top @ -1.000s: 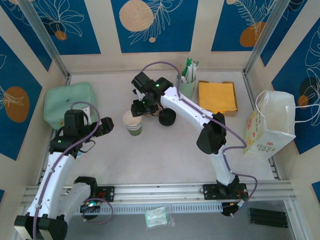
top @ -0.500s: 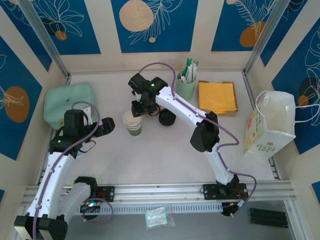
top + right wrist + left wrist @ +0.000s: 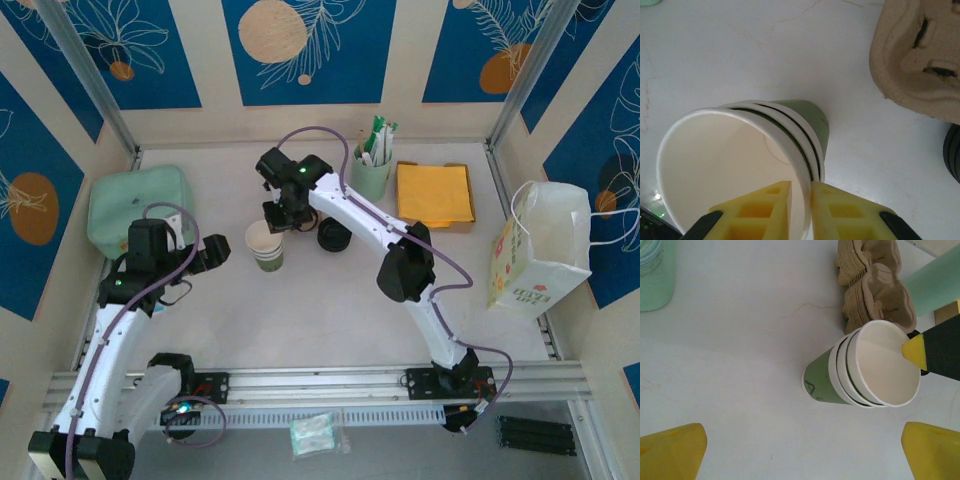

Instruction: Pack the takeout coffee

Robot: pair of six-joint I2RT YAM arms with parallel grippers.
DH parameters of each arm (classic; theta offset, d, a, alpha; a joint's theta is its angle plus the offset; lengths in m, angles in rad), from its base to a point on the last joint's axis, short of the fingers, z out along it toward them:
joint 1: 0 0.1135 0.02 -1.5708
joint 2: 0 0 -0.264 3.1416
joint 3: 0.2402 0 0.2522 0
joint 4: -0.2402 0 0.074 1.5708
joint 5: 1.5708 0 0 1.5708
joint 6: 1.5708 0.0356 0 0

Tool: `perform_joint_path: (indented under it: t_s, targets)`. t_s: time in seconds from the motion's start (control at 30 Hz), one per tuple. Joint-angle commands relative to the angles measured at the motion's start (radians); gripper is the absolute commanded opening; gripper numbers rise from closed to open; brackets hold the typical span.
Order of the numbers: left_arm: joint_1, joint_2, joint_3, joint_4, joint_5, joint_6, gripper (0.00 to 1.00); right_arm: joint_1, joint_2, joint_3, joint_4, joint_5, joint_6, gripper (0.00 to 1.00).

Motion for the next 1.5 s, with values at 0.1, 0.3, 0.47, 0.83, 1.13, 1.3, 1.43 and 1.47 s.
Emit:
perform_joint_path:
  t_s: [0.1, 0.3, 0.47, 0.83, 1.13, 1.3, 1.43, 1.47]
  targets:
    - [-0.007, -0.008, 0.013, 0.010, 0.023, -0.018, 0.99, -0.002, 0.015, 0.055, -0.007, -0.039, 0.009, 0.05]
    - [-0.007, -0.009, 0.012, 0.009, 0.024, -0.019, 0.99, -0.003, 0.012, 0.082, 0.013, -0.054, 0.020, 0.00]
    - [-0.007, -0.013, 0.011, 0.005, 0.024, -0.017, 0.99, -0.004, 0.003, 0.098, 0.028, -0.066, 0.030, 0.00]
    - [-0.007, -0.014, 0.028, 0.001, 0.025, -0.016, 0.99, -0.010, -0.017, 0.201, 0.001, -0.090, 0.010, 0.00]
    - [-0.006, -0.013, 0.062, -0.003, 0.036, -0.021, 0.99, -0.007, -0.138, 0.168, 0.034, -0.077, -0.006, 0.00]
    - [-0.007, -0.016, 0.075, -0.003, 0.051, -0.028, 0.99, -0.010, -0.213, 0.122, 0.057, -0.056, -0.013, 0.00]
    - [-0.007, -0.024, 0.088, 0.006, 0.084, -0.048, 1.00, -0.016, -0.273, 0.069, 0.062, -0.020, -0.020, 0.00]
    - [-0.007, -0.024, 0.094, 0.012, 0.106, -0.058, 0.99, -0.016, -0.288, 0.051, 0.064, -0.012, -0.020, 0.00]
